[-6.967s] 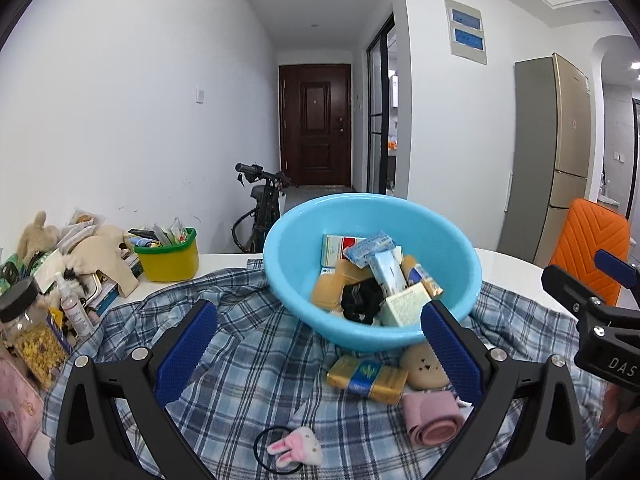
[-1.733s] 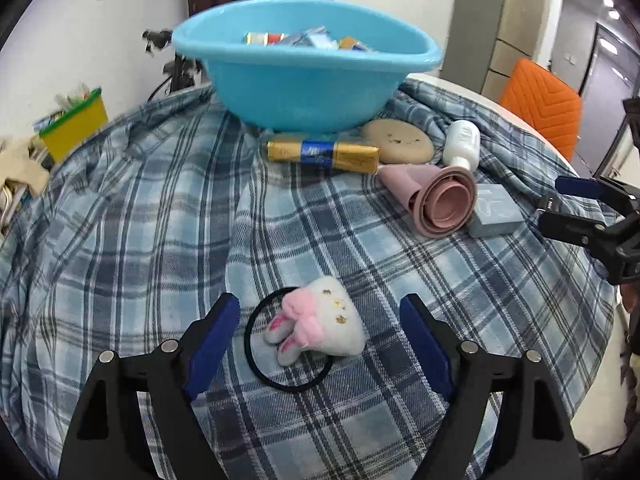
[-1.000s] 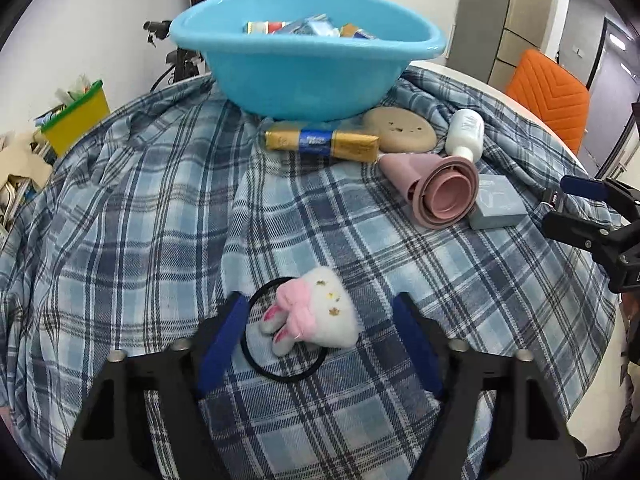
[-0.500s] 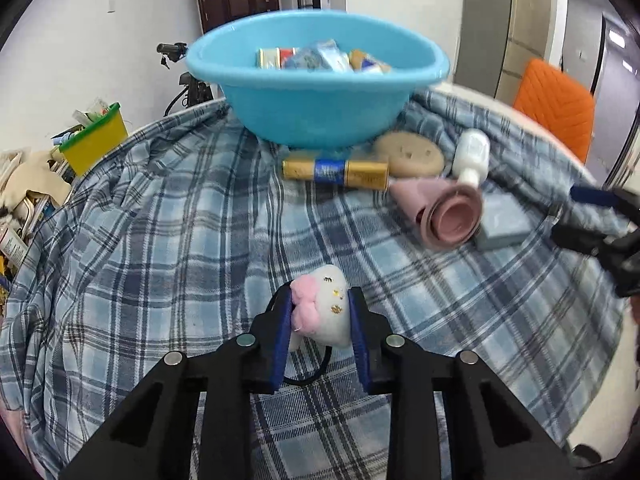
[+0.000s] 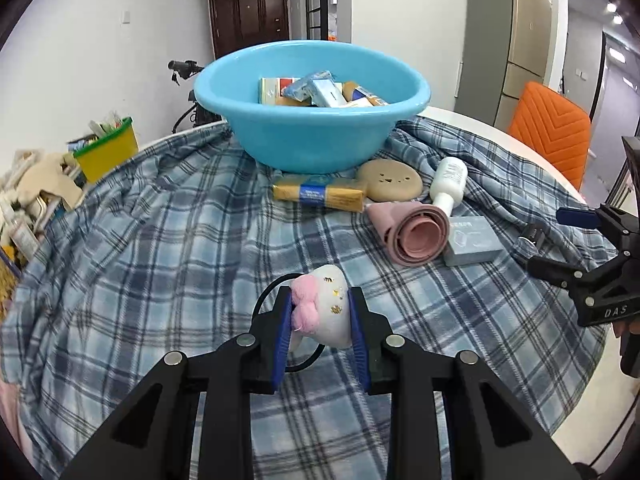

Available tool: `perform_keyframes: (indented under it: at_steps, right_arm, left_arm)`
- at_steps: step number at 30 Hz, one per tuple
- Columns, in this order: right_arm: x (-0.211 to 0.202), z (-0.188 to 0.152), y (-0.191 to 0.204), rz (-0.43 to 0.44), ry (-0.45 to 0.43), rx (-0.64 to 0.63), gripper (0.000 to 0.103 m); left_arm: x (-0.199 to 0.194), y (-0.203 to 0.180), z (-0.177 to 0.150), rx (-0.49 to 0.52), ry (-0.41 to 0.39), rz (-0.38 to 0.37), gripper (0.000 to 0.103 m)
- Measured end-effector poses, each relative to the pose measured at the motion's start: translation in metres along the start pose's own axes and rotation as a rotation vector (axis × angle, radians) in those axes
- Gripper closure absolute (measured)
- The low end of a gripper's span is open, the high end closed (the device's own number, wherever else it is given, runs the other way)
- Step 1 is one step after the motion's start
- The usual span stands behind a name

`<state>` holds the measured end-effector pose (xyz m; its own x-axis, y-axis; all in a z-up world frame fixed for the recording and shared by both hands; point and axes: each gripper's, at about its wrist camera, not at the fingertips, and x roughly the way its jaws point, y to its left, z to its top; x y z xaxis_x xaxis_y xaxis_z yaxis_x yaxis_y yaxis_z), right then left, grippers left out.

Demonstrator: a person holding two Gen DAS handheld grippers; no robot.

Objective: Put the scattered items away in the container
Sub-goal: 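Grasp the black ZEESEA box with the right tool while the left holds the bunny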

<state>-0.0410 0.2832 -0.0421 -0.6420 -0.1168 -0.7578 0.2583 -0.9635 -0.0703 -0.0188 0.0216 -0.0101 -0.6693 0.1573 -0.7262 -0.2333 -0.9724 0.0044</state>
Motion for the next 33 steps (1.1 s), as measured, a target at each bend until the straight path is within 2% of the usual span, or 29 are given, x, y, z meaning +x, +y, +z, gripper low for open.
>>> perform_keyframes:
  at_steps: [2,6,8,11,13,18,23,25,27,28,29,30,33]
  right_arm:
    - [0.0,-0.005,-0.013,-0.022,0.012,0.02,0.0]
    - [0.004,-0.011,-0.028,-0.006,0.007,0.048,0.0]
    - [0.007,-0.011,-0.027,-0.001,0.003,0.044,0.0]
    - [0.008,-0.009,-0.021,0.022,-0.026,0.015,0.0]
    - [0.01,-0.007,-0.015,0.041,-0.04,-0.009,0.006]
    - [0.022,-0.002,-0.016,0.059,-0.007,-0.007,0.009]
    - [0.03,-0.001,-0.026,0.092,0.028,0.062,0.011]
    - [0.032,-0.002,-0.027,0.084,0.035,0.066,0.018]
    - [0.031,-0.003,-0.025,0.068,0.03,0.043,0.033]
    - [0.031,-0.003,-0.023,0.058,0.03,0.026,0.047]
    - [0.031,-0.003,-0.022,0.041,0.029,0.01,0.055]
    - [0.029,-0.004,-0.02,0.025,0.021,0.0,0.06]
    - [0.022,-0.005,-0.017,0.04,0.016,-0.013,0.06]
  left_arm:
    - [0.003,-0.003,-0.001,-0.001,0.005,-0.006,0.074]
    - [0.012,-0.008,0.0,-0.013,0.023,-0.02,0.074]
    - [0.014,-0.01,0.0,-0.017,0.031,-0.033,0.074]
    - [0.013,-0.012,0.0,-0.001,0.021,-0.014,0.074]
    - [0.013,-0.011,0.0,0.002,0.021,-0.005,0.074]
    - [0.017,0.001,-0.002,-0.048,0.035,-0.01,0.074]
    - [0.018,0.001,-0.004,-0.037,0.031,0.004,0.074]
    - [0.018,-0.001,-0.004,-0.03,0.03,0.003,0.074]
    - [0.018,-0.002,-0.005,-0.028,0.035,-0.009,0.074]
    - [0.019,-0.002,-0.005,-0.027,0.036,-0.011,0.074]
    - [0.019,-0.003,-0.005,-0.025,0.036,-0.01,0.074]
    - [0.019,-0.003,-0.004,-0.023,0.036,-0.011,0.074]
    - [0.019,-0.005,-0.005,-0.015,0.037,-0.015,0.074]
